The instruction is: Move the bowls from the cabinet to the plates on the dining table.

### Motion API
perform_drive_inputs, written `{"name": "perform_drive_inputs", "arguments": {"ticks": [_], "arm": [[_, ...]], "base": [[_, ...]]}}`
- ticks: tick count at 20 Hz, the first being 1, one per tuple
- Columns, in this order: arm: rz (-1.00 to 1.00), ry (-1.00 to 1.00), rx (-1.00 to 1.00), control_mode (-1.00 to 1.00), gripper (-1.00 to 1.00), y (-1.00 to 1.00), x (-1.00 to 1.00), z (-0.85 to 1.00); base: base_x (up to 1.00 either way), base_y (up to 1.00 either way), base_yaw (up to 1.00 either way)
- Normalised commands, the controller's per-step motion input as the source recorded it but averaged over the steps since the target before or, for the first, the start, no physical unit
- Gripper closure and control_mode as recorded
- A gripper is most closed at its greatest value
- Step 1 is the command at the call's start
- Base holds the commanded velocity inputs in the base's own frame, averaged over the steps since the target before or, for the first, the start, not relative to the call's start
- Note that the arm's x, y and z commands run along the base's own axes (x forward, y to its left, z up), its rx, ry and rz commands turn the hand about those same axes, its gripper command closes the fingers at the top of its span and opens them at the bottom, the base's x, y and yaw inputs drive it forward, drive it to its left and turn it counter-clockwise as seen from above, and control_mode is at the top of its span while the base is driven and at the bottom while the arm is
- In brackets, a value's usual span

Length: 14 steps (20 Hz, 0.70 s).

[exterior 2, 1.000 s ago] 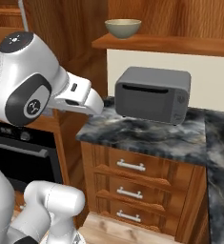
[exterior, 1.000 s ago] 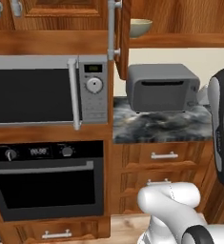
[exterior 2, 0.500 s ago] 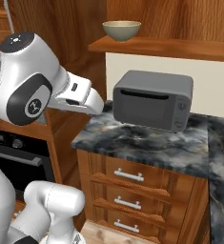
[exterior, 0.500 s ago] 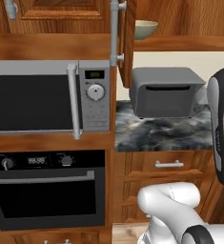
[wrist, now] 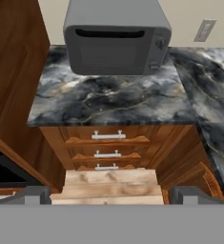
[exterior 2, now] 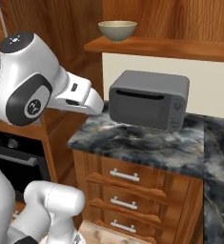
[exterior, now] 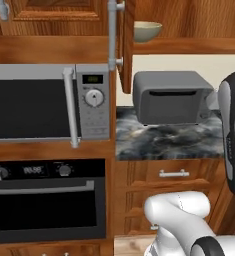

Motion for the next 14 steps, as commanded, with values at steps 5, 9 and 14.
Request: {"name": "perform_drive_inputs", "arguments": {"ticks": [5, 9, 14], "arm": [[0.00, 0.00, 0.00, 1.00, -1.00, 0.00, 0.00, 0.00], [0.00, 0.00, 0.00, 1.00, -1.00, 0.00, 0.00, 0.00], [0.00, 0.00, 0.00, 1.00, -1.00, 0.00, 0.00, 0.00]], "base": [[0.09, -0.14, -0.16], [0.14, -0.26, -0.11], [0.25, -0.36, 0.01]]}}
